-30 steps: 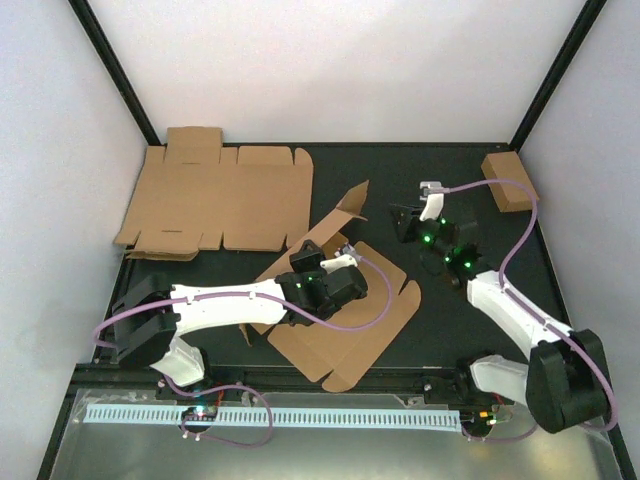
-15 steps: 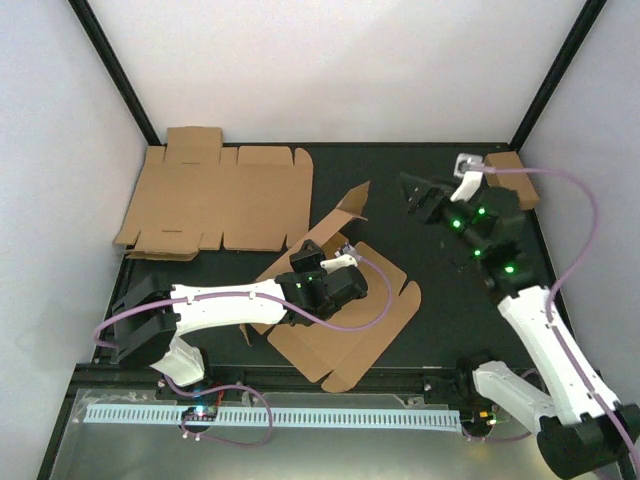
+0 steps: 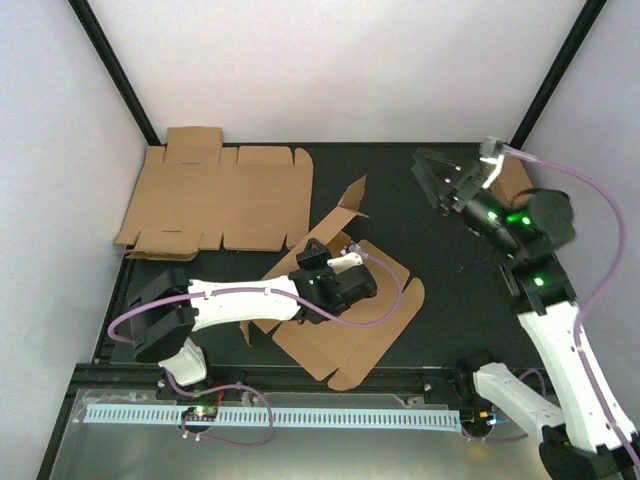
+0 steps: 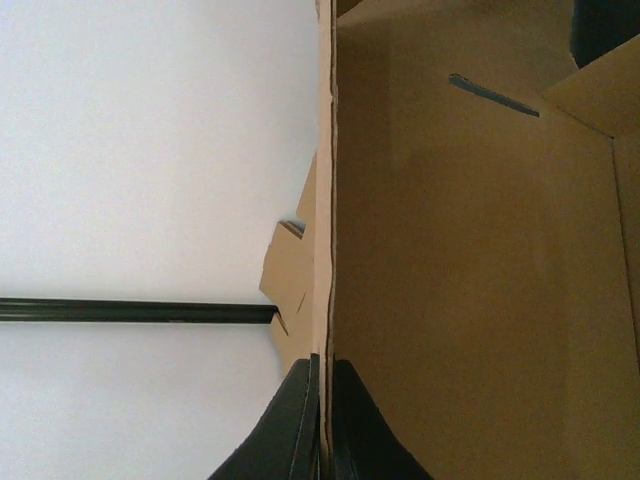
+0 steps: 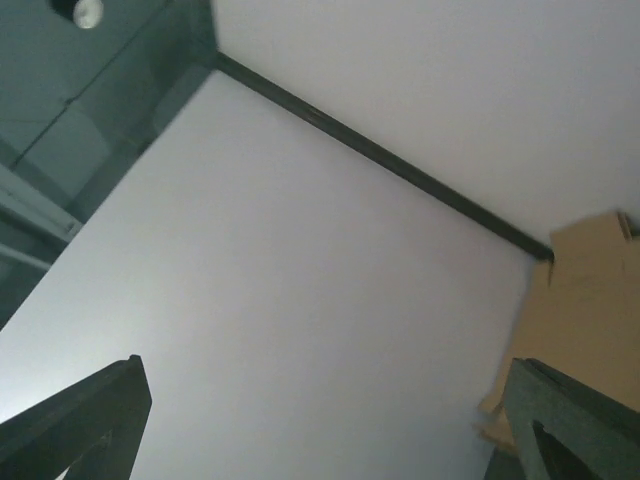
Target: Fold the paper box
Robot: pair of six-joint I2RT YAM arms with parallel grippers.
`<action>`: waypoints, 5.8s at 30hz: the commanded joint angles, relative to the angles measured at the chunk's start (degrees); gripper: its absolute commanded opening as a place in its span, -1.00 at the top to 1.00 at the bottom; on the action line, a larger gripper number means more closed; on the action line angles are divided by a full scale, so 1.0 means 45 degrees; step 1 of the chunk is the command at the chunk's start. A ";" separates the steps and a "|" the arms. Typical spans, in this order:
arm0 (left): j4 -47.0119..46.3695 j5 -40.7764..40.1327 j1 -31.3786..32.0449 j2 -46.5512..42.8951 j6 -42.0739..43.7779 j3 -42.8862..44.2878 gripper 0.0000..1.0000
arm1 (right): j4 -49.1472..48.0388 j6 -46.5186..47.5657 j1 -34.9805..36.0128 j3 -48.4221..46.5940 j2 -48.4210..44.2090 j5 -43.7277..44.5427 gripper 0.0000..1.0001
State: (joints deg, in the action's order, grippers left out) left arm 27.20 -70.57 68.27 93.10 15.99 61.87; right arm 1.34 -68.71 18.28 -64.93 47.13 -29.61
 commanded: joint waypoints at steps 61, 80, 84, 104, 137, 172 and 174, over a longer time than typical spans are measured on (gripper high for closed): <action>0.1623 0.0600 0.0180 -0.1041 -0.0981 0.0411 0.97 | 0.0721 1.0654 -0.0113 0.3835 0.4021 0.2936 -0.99; 0.2434 0.0515 0.0504 -0.1010 -0.1672 0.0626 0.97 | -0.1134 1.1591 -0.0118 0.3804 0.5482 0.0717 -0.99; 0.2553 0.0467 0.0623 -0.0936 -0.1784 0.0712 0.97 | -0.1052 1.1831 -0.0118 0.3802 0.5460 0.0905 -1.00; 0.3937 0.0044 0.1232 -0.0553 -0.2858 0.1433 0.97 | -0.1148 1.2130 -0.0120 0.4017 0.4874 0.1354 -0.99; 0.4718 -0.0385 0.1838 -0.0415 -0.3234 0.2156 0.97 | -0.1902 1.1887 -0.0118 0.4741 0.4059 0.1744 -0.99; 0.5179 -0.0735 0.2452 -0.0491 -0.3320 0.2661 0.97 | -0.1757 1.2999 -0.0120 0.4409 0.4777 0.1364 -0.99; 0.5223 -0.0725 0.2466 -0.0413 -0.3421 0.2678 0.97 | -0.1821 1.2936 -0.0108 0.4490 0.4762 0.1331 -0.99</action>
State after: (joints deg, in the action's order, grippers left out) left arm 49.12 -71.70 78.76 90.87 2.26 71.81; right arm -5.98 -11.64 17.91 -44.01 68.47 -22.87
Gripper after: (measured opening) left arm 0.018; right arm 0.997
